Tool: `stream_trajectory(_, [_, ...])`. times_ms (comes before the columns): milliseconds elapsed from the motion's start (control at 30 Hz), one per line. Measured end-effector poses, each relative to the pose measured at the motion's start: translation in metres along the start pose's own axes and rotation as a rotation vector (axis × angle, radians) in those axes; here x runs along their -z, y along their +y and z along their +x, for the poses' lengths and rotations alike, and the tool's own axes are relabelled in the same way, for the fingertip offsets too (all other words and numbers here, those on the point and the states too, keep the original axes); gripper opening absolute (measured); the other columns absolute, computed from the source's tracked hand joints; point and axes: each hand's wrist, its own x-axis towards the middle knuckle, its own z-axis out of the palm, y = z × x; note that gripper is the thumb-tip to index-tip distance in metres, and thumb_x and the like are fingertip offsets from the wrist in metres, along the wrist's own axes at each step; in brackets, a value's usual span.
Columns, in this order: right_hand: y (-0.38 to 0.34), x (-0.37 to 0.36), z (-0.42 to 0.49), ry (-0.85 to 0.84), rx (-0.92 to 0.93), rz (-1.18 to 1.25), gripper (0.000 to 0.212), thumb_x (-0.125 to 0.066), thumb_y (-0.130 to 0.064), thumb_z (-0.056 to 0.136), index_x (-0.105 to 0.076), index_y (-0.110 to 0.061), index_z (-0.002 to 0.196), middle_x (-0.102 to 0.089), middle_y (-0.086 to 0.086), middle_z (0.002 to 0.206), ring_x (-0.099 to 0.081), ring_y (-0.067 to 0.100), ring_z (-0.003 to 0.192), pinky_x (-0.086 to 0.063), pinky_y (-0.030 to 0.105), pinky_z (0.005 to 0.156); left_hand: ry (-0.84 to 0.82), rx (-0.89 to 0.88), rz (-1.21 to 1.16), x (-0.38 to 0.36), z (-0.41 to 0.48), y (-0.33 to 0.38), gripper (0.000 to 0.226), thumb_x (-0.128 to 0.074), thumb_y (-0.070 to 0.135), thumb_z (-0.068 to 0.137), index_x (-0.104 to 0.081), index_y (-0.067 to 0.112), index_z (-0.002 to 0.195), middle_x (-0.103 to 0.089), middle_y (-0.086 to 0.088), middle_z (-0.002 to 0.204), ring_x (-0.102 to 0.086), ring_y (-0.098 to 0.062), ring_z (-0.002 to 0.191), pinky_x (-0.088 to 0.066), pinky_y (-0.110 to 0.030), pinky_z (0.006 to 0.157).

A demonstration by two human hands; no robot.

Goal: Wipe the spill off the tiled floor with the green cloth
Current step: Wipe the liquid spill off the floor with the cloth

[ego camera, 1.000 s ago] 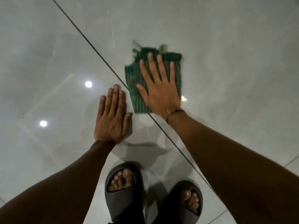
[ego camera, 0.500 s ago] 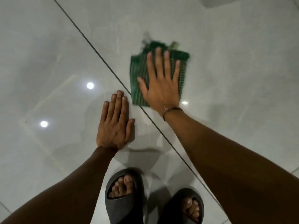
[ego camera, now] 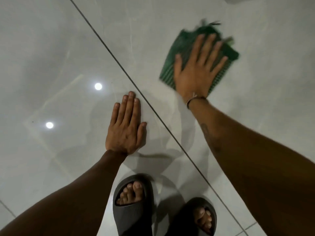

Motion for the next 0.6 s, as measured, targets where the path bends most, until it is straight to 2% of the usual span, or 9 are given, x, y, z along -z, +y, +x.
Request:
stream_trajectory(100, [0.037, -0.001, -0.063, -0.121, 0.666, -0.027, 0.088, -0.025, -0.073, 0.108, -0.014, -0.018, 0.176, -0.012, 0.017, 0.184, -0.014, 0.040, 0.171, -0.009, 0.069, 0.137, 0.009, 0.002, 0.012, -0.001, 0.001, 0.000, 0.077, -0.032, 0.041, 0.110, -0.021, -0.003, 0.173, -0.017, -0.026, 0.184, -0.015, -0.040, 0.173, -0.019, -0.061, 0.140])
stream_trajectory(167, [0.102, 0.002, -0.089, -0.180, 0.831, -0.065, 0.088, -0.032, -0.074, 0.107, -0.012, -0.024, 0.177, -0.011, 0.011, 0.186, -0.012, 0.036, 0.172, -0.011, 0.066, 0.138, 0.012, -0.002, 0.008, -0.003, 0.001, 0.000, 0.078, -0.032, 0.041, 0.110, -0.019, -0.002, 0.173, -0.015, -0.025, 0.184, -0.013, -0.040, 0.174, -0.019, -0.061, 0.140])
stream_trajectory(233, [0.165, 0.010, -0.082, -0.178, 0.697, -0.100, 0.088, -0.038, -0.072, 0.105, -0.013, -0.027, 0.177, -0.012, 0.010, 0.186, -0.013, 0.035, 0.172, -0.009, 0.063, 0.138, 0.005, -0.003, 0.006, -0.005, 0.001, -0.002, 0.079, -0.030, 0.043, 0.110, -0.016, -0.001, 0.174, -0.010, -0.023, 0.186, -0.010, -0.038, 0.175, -0.017, -0.061, 0.141])
stream_trajectory(300, [0.192, 0.013, -0.051, -0.139, 0.343, -0.132, 0.086, -0.029, -0.072, 0.106, -0.011, -0.025, 0.176, -0.011, 0.012, 0.185, -0.013, 0.037, 0.172, -0.007, 0.064, 0.138, 0.001, 0.002, 0.008, -0.006, 0.000, -0.005, 0.080, -0.028, 0.044, 0.110, -0.014, 0.000, 0.175, -0.007, -0.022, 0.186, -0.008, -0.037, 0.175, -0.016, -0.061, 0.141])
stream_trajectory(367, [0.174, 0.013, -0.011, -0.051, -0.094, -0.070, 0.085, -0.016, -0.071, 0.108, -0.010, -0.021, 0.176, -0.010, 0.015, 0.185, -0.010, 0.040, 0.172, -0.009, 0.069, 0.137, -0.012, -0.002, 0.014, -0.007, -0.001, -0.004, 0.080, -0.027, 0.044, 0.109, -0.013, -0.001, 0.174, -0.006, -0.022, 0.186, -0.007, -0.038, 0.175, -0.017, -0.062, 0.140])
stream_trajectory(433, [0.125, 0.012, 0.017, 0.005, -0.390, 0.032, 0.089, -0.012, -0.072, 0.106, -0.011, -0.016, 0.176, -0.009, 0.018, 0.185, -0.009, 0.041, 0.172, -0.011, 0.072, 0.135, -0.002, -0.004, 0.035, -0.005, -0.001, -0.005, 0.080, -0.030, 0.043, 0.110, -0.015, -0.002, 0.174, -0.008, -0.023, 0.186, -0.010, -0.039, 0.174, -0.019, -0.063, 0.140])
stream_trajectory(500, [0.076, 0.006, 0.014, 0.021, -0.337, 0.055, 0.090, -0.017, -0.071, 0.107, -0.015, -0.013, 0.175, -0.012, 0.020, 0.184, -0.012, 0.044, 0.171, -0.010, 0.074, 0.135, 0.003, -0.002, 0.039, -0.004, -0.001, -0.005, 0.079, -0.032, 0.042, 0.110, -0.017, -0.002, 0.174, -0.010, -0.023, 0.186, -0.011, -0.040, 0.174, -0.020, -0.063, 0.139])
stream_trajectory(533, [0.056, 0.002, -0.002, 0.016, -0.167, 0.041, 0.087, -0.020, -0.069, 0.108, -0.017, -0.014, 0.175, -0.012, 0.020, 0.183, -0.014, 0.044, 0.170, -0.008, 0.073, 0.136, 0.004, -0.002, 0.041, -0.004, -0.002, -0.004, 0.078, -0.031, 0.042, 0.110, -0.017, -0.002, 0.174, -0.010, -0.023, 0.186, -0.012, -0.039, 0.174, -0.020, -0.062, 0.140])
stream_trajectory(600, [0.040, -0.006, -0.059, -0.065, 0.332, 0.027, 0.085, -0.026, -0.069, 0.110, -0.013, -0.017, 0.176, -0.004, 0.016, 0.185, -0.012, 0.042, 0.171, -0.002, 0.069, 0.136, 0.008, 0.000, 0.052, -0.003, -0.002, -0.002, 0.078, -0.031, 0.042, 0.111, -0.017, -0.002, 0.173, -0.012, -0.023, 0.185, -0.013, -0.039, 0.174, -0.020, -0.062, 0.140])
